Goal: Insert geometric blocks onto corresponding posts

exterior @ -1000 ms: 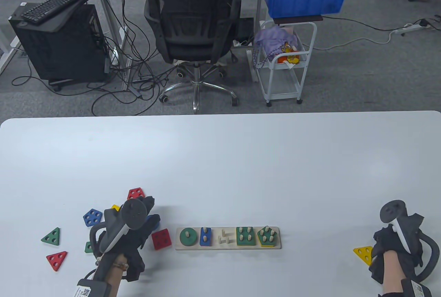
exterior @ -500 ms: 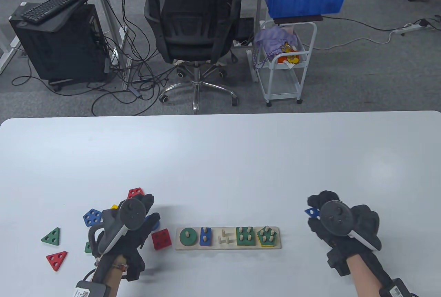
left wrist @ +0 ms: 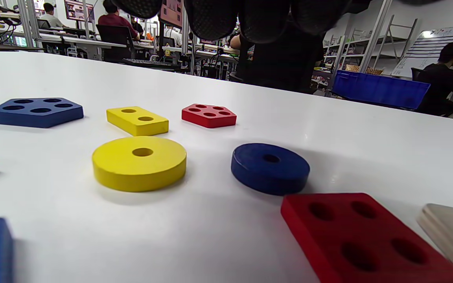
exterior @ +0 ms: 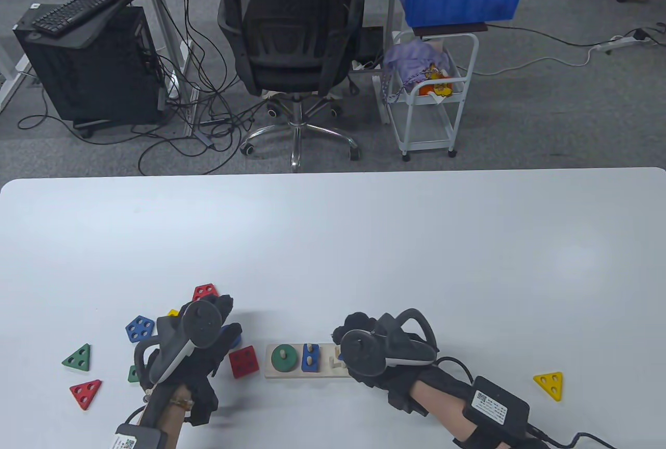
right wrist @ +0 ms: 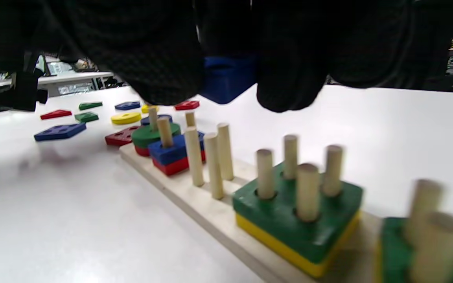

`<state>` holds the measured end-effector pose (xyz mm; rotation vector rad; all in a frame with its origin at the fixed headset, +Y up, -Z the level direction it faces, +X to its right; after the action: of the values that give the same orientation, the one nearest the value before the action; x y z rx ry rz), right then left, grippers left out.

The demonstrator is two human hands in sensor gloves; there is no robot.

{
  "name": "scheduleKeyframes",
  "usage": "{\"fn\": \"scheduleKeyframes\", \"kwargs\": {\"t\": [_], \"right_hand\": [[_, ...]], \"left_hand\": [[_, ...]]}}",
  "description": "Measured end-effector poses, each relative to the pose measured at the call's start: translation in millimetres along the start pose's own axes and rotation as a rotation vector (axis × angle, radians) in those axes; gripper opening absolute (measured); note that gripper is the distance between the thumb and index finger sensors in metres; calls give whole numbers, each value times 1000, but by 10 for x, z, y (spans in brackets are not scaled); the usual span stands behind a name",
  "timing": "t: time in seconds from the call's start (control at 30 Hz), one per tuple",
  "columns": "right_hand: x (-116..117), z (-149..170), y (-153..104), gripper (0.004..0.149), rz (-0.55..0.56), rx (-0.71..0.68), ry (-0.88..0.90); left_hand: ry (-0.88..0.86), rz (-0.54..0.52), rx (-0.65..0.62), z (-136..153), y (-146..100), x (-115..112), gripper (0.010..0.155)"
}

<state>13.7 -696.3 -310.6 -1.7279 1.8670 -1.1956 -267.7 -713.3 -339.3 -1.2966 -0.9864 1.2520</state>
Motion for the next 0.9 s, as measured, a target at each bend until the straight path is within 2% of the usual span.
{"fn": "scheduleKeyframes", "kwargs": {"t": [0.23,0.53,0.63,0.77,0.9], "right_hand": [[165,-47,186,62,-32,-4,-13],[229,-57,246,62,-55,-4,-28],[241,-35,231,66,-79,5,-30],[115,49,123,68,-13,36,-20],[-207,430,-194,67,96,164,46]], "left_hand": [[0,-7,-3,-17,1,-1,66],[5,-2,-6,-26,-1,-7,66],[8,0,-7,-29,-1,-10,66],[8,-1,-5,-26,-3,-7,66],[3,-3,-3,-17,0,-7,66]]}}
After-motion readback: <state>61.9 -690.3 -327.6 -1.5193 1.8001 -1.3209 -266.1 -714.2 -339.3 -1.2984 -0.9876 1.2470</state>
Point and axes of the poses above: the tracker on the back of each hand, its own z axis roughly to the little-finger side, its own y axis roughly from the wrist to the fingertips, x = y × z, the point moved 3 cm from there along y, roughly from the wrist to the fingertips, and after that the axes turned 15 degrees about y, right-handed, at the moved point
